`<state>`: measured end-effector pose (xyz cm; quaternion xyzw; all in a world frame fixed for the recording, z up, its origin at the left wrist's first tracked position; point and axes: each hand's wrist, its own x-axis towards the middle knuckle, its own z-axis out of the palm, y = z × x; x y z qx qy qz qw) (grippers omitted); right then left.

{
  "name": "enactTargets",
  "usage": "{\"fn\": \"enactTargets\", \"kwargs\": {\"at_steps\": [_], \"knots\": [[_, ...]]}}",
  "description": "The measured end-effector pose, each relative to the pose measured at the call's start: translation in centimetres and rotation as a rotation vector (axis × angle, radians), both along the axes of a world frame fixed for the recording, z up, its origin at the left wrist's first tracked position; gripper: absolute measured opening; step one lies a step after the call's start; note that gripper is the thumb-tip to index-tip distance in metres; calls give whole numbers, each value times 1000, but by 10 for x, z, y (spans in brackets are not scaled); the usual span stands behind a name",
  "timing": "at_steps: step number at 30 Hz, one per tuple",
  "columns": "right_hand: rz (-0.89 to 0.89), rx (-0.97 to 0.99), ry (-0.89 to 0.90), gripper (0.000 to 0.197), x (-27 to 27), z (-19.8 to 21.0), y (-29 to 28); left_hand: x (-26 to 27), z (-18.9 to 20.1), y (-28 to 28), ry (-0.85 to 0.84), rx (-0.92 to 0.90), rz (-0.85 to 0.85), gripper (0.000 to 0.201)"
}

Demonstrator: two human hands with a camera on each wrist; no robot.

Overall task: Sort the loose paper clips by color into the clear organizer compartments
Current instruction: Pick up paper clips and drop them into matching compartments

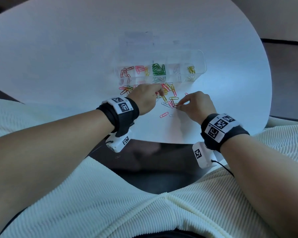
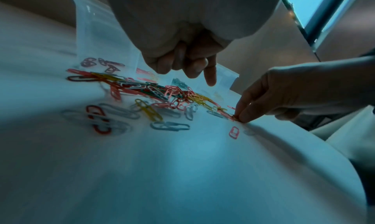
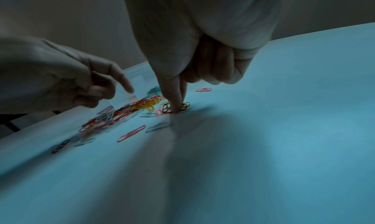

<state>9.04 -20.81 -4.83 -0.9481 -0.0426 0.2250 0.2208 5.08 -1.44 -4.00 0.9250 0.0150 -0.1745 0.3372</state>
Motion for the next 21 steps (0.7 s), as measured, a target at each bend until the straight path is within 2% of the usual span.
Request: {"fn": "enactTargets", "kwargs": {"at_steps": [6,9,13,17,21], "knots": [[57,-24,43,7,-4,1,11,-5,-9,1,-33,346,-263,46],[44,6,-3,14,-1,7,13,-7,-9,2,-26,453,-325,43],[56,-7,-54,16,-1,10,12,-7,-8,4,-74,465,-326,35],[64,-61,-5,17,-6,5,10,-5,-7,3,-138,467,-340,20],[45,-96,12,13,-6,4,13,-6,-12,4,-162,457,-325,20]]}}
